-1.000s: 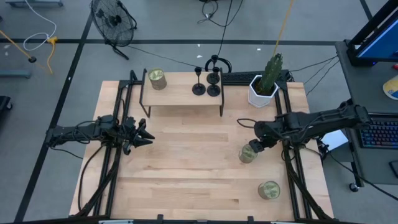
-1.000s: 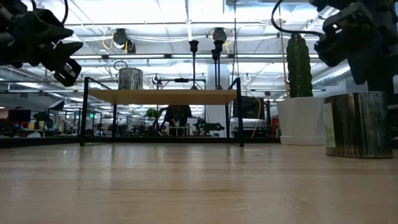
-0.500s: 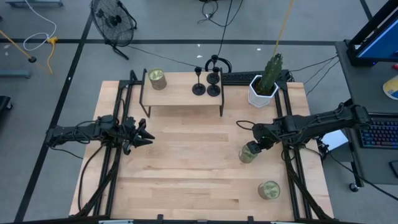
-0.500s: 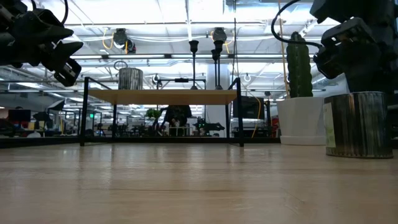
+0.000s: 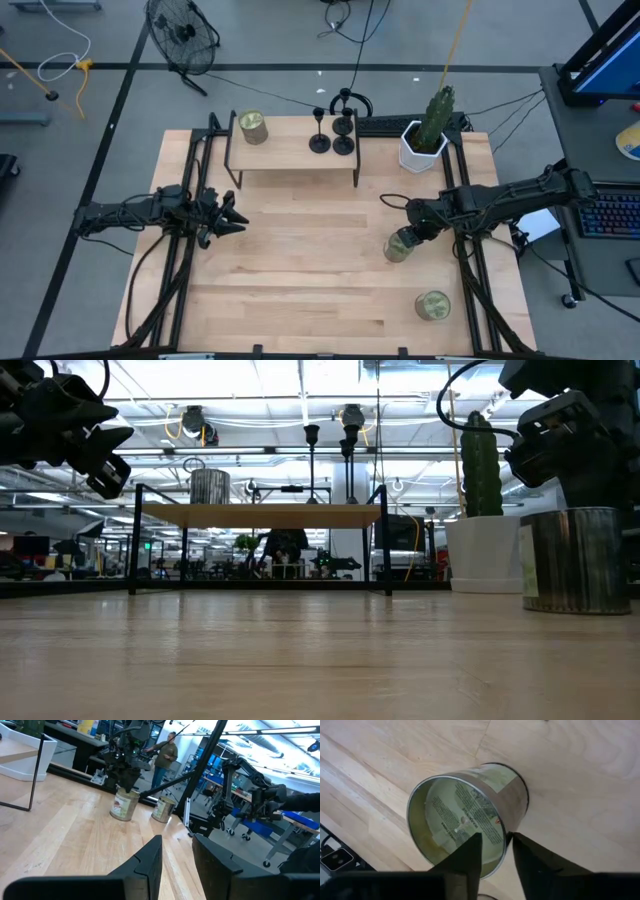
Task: Pick & Place candle stick holders
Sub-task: Put the top scented candle on the shelf
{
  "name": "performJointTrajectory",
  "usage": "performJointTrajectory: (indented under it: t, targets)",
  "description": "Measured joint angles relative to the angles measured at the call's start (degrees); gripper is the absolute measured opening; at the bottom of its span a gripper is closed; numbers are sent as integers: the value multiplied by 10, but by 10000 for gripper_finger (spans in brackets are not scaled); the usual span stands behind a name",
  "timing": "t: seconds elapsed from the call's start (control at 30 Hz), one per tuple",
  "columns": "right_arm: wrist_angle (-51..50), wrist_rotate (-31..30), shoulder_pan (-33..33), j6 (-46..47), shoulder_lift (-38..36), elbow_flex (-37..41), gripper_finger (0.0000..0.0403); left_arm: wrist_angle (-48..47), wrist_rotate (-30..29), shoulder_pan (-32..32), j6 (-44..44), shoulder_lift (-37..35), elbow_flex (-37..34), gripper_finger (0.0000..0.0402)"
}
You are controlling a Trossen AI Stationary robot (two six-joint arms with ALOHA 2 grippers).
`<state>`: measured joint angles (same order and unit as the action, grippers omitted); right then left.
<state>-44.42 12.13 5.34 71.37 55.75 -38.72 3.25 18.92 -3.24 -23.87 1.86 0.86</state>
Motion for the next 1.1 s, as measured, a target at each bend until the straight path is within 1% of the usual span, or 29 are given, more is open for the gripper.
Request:
performJointTrajectory:
  t: [0.2,0.47,0.77,0.93,1.1]
  targets:
    - [0,-2,0,0,0,0,53,0,0,0,1,0,0,113]
    - [-2,-18,0,4,0,0,5,0,0,0,1,0,0,113]
    - [-5,-22,0,10,0,0,2,6,0,0,-7,0,0,113]
    - [-4,-34,0,10,0,0,1,14,-1,0,-10,0,0,113]
    - [-3,-36,0,10,0,0,1,14,-36,0,-25,0,0,113]
